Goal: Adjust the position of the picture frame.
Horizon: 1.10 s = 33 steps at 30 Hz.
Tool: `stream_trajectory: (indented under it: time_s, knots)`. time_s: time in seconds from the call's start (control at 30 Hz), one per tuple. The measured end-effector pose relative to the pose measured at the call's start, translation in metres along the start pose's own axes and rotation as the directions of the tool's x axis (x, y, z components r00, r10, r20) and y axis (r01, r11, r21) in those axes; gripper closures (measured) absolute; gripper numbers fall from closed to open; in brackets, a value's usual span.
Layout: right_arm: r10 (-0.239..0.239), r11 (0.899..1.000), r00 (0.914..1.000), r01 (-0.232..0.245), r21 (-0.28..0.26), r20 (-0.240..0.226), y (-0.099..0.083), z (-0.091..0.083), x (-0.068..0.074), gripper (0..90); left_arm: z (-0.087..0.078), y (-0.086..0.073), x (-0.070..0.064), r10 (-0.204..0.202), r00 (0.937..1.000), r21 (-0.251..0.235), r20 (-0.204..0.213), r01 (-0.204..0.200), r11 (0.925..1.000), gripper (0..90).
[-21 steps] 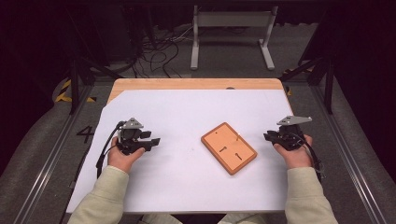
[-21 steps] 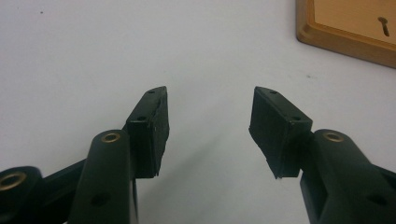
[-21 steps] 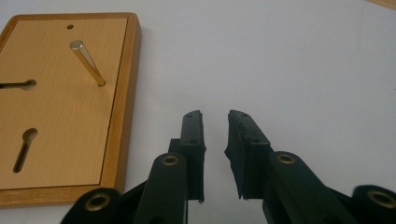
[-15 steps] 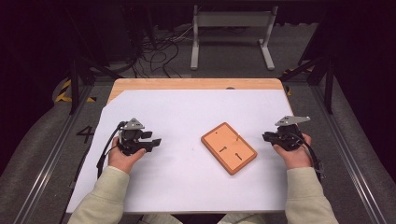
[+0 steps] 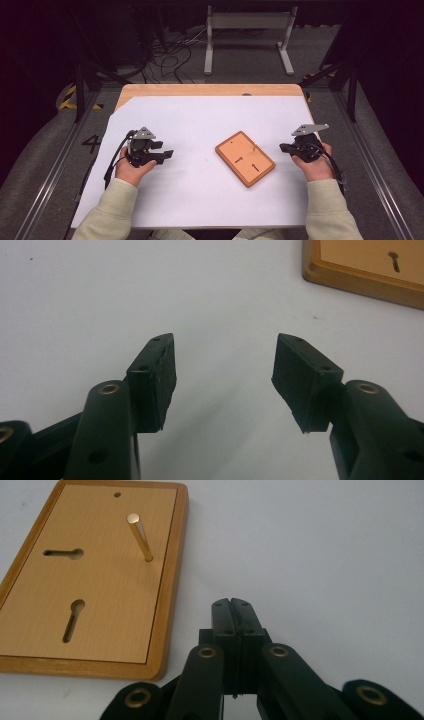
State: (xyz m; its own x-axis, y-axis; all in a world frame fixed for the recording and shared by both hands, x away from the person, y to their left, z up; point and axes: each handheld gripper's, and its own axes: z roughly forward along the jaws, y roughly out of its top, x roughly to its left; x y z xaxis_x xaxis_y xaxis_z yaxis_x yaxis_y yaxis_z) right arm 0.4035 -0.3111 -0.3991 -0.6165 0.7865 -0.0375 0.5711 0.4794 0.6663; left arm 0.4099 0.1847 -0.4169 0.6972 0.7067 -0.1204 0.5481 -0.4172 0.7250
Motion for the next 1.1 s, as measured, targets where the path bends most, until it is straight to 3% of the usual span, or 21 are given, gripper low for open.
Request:
stream_trajectory:
  time_s: [0.37, 0.5, 0.6, 1.1]
  knots:
    - [-0.016, 0.992, 0.9997, 0.018, 0.122, -0.018, 0.006, 0.003, 0.009, 90.0, 0.000, 0.001, -0.001, 0.006, 1.0000, 0.016, 0.007, -0.006, 0.9999, 42.4]
    - [-0.033, 0.989, 0.9994, 0.035, 0.143, -0.011, 0.009, 0.005, 0.014, 90.0, 0.003, 0.001, -0.002, 0.011, 0.9999, 0.029, 0.009, -0.011, 0.9995, 41.9]
    - [-0.020, 0.988, 0.9988, 0.026, 0.151, -0.044, 0.009, 0.008, 0.014, 90.0, 0.004, 0.001, -0.002, 0.018, 0.9998, 0.032, 0.007, -0.019, 0.9993, 41.9]
    - [-0.031, 0.980, 0.9985, 0.040, 0.193, -0.046, 0.004, 0.031, 0.015, 90.0, 0.003, -0.002, -0.002, 0.004, 1.0000, 0.036, 0.006, -0.004, 0.9993, 40.6]
